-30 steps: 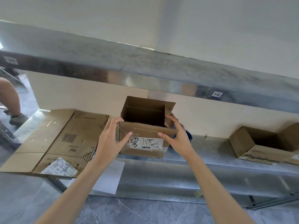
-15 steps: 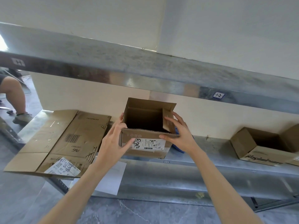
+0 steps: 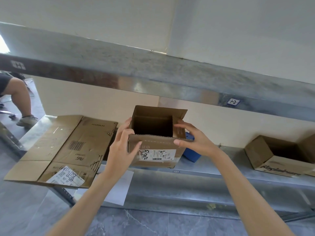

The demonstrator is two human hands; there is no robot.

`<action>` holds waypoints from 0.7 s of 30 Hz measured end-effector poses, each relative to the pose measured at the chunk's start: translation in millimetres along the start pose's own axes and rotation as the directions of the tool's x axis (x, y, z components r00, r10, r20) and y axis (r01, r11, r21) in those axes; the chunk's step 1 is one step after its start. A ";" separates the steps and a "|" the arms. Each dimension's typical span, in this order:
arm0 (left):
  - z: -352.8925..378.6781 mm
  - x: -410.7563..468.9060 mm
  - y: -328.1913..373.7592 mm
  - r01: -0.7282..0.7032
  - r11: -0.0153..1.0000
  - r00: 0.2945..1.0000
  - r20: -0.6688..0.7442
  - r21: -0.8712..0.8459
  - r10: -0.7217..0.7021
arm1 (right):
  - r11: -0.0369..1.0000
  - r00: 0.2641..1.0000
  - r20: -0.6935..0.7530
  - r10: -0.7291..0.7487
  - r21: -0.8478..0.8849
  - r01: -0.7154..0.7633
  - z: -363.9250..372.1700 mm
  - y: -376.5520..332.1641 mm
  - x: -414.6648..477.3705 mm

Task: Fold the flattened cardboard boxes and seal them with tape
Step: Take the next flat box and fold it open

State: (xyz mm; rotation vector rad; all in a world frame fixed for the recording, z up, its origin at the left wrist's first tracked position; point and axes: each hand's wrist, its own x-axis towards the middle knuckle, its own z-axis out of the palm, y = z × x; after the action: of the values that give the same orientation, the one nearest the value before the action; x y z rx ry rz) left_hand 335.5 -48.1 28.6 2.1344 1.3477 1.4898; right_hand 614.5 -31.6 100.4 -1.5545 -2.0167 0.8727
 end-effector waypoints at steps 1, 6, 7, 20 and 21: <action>0.2 0.5 0.2 -0.008 1.000 1.000 0.002 -0.004 0.008 | 1.000 1.000 0.008 -0.003 0.008 0.003 -1.1 0.2 0.5; -1.3 -0.1 -3.9 -0.045 0.999 0.998 0.039 -0.022 0.046 | 0.992 1.000 -0.007 -0.029 0.121 0.029 -8.1 -3.9 5.4; -1.5 -0.1 -4.9 -0.046 0.999 0.998 0.051 -0.029 0.048 | 0.993 1.000 -0.014 -0.028 0.114 0.030 -8.5 -5.4 7.7; -6.2 25.6 -13.2 0.171 0.985 0.950 0.269 -0.013 -0.161 | 0.968 0.993 0.107 0.057 0.237 -0.081 -9.6 -1.2 23.5; -4.8 28.5 -14.1 0.205 0.979 0.935 0.297 -0.002 -0.195 | 0.968 0.995 0.092 0.048 0.243 -0.069 -10.8 0.0 22.8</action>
State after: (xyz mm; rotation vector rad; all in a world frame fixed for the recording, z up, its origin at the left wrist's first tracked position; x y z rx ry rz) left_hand 325.7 -19.8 40.3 2.0289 1.3701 1.0581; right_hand 615.7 -7.4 107.3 -1.4653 -1.8446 1.1825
